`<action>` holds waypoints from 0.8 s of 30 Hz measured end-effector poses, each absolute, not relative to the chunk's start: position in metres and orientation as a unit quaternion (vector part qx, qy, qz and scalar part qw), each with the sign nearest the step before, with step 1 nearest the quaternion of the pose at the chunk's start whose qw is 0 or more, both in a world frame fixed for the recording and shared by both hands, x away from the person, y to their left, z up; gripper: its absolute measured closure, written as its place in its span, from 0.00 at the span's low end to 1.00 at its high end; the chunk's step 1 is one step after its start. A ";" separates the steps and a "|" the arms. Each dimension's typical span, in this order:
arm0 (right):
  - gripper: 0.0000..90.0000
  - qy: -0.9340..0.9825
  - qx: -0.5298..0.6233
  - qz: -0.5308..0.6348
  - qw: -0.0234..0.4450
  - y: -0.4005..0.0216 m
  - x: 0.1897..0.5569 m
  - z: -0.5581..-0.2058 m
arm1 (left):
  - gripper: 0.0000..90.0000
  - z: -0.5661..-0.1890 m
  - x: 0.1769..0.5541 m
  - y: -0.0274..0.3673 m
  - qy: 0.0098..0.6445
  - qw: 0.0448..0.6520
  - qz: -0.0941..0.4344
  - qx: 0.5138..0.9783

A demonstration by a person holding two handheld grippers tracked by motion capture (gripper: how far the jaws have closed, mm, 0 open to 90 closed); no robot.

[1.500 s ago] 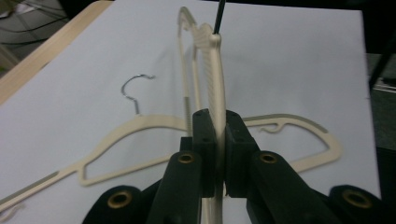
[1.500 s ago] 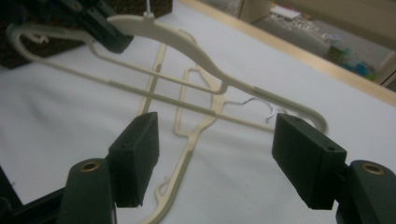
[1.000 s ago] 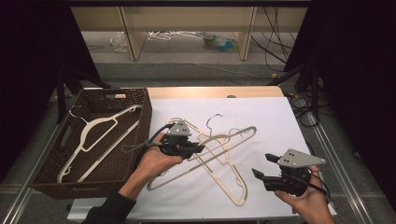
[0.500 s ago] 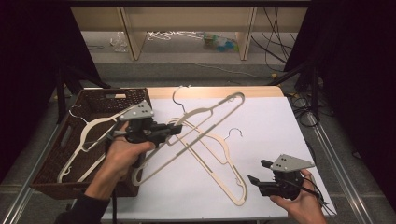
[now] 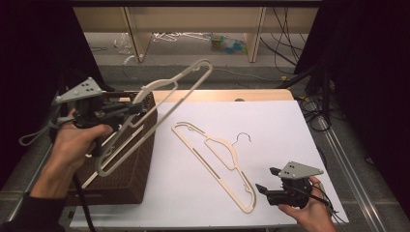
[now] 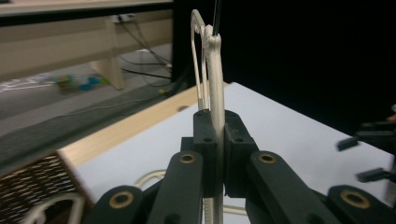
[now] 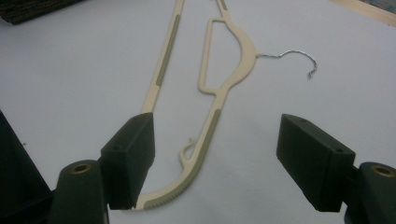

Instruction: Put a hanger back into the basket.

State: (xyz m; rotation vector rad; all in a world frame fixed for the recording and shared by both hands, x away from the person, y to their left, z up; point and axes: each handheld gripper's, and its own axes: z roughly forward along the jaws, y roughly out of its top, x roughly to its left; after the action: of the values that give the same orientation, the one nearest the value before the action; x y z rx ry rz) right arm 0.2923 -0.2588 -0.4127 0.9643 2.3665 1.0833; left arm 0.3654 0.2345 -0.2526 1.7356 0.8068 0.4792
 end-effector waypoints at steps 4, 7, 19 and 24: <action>0.32 0.839 0.343 0.383 0.181 -0.259 0.293 -0.414 | 0.95 -0.258 0.373 0.261 0.346 0.544 0.235 0.728; 0.32 0.839 0.344 0.382 0.180 -0.258 0.293 -0.415 | 0.95 -0.268 0.378 0.282 0.361 0.542 0.245 0.718; 0.31 0.840 0.348 0.377 0.176 -0.258 0.293 -0.417 | 0.95 -0.311 0.392 0.342 0.397 0.516 0.255 0.715; 0.31 0.842 0.345 0.376 0.177 -0.258 0.294 -0.419 | 0.95 -0.321 0.392 0.356 0.391 0.511 0.260 0.720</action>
State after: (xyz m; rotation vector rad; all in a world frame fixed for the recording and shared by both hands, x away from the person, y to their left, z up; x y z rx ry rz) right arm 0.2943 -0.2580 -0.4190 0.9750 2.3820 1.0637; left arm 0.3920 0.3564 -0.3213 1.7335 0.9405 0.6270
